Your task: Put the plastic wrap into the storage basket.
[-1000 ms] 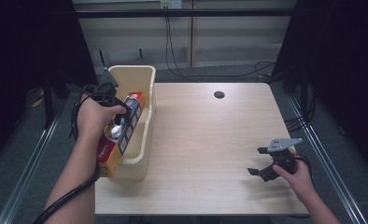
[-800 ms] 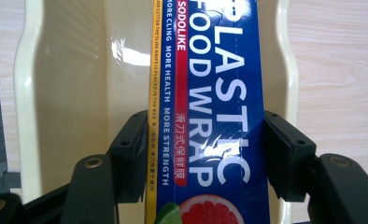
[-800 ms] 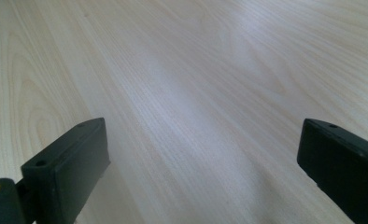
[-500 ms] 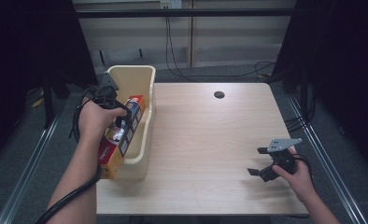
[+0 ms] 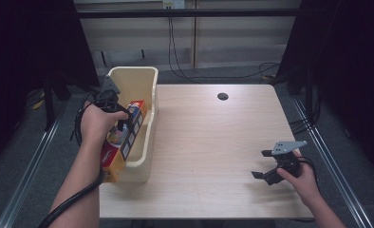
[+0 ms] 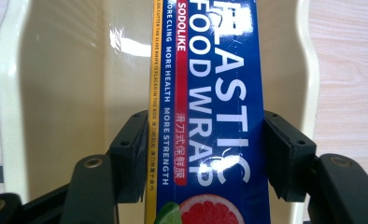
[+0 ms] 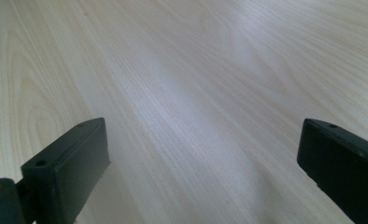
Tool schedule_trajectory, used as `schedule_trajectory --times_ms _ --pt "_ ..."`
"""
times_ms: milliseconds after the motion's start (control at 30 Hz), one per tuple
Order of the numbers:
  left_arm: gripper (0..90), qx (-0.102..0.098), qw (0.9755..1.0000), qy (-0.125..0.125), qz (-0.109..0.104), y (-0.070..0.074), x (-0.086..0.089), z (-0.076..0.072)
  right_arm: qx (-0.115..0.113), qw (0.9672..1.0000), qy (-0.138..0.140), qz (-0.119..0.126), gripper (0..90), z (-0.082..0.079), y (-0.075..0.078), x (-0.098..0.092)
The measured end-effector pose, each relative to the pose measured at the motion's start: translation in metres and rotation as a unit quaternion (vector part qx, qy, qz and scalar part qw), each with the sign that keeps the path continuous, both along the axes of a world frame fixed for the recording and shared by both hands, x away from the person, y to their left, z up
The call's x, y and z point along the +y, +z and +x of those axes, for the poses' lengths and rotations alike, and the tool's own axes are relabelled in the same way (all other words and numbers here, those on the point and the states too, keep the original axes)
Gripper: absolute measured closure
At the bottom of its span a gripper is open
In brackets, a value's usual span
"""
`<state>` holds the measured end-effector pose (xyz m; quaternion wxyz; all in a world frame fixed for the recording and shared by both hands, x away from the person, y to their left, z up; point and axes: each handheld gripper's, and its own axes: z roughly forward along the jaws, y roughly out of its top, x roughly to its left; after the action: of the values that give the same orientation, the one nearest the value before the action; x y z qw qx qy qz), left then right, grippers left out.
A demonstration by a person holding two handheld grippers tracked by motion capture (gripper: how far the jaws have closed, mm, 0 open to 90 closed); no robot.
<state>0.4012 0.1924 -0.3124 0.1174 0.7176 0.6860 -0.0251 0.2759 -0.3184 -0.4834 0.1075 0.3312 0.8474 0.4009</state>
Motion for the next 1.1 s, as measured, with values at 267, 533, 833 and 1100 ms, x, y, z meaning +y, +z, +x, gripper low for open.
schedule_trajectory --times_ms 267,533,833,1100 --pt "40.1 0.003 1.0 0.004 -0.001 -0.003 0.001 0.001 0.0 1.0 -0.001 -0.002 2.4 0.0 0.0 0.0" --pt "40.1 0.009 0.9999 0.005 -0.005 -0.008 -0.001 0.003 -0.001 1.0 0.002 -0.003 2.5 0.0 0.0 0.001" --pt "40.0 0.009 1.0 0.002 0.0 -0.011 -0.002 0.004 -0.001 1.0 0.001 -0.003 2.5 0.0 0.0 0.001" --pt "39.9 0.011 0.9999 -0.002 0.001 -0.016 -0.004 0.004 0.0 1.0 0.002 -0.002 2.5 0.0 0.0 0.001"
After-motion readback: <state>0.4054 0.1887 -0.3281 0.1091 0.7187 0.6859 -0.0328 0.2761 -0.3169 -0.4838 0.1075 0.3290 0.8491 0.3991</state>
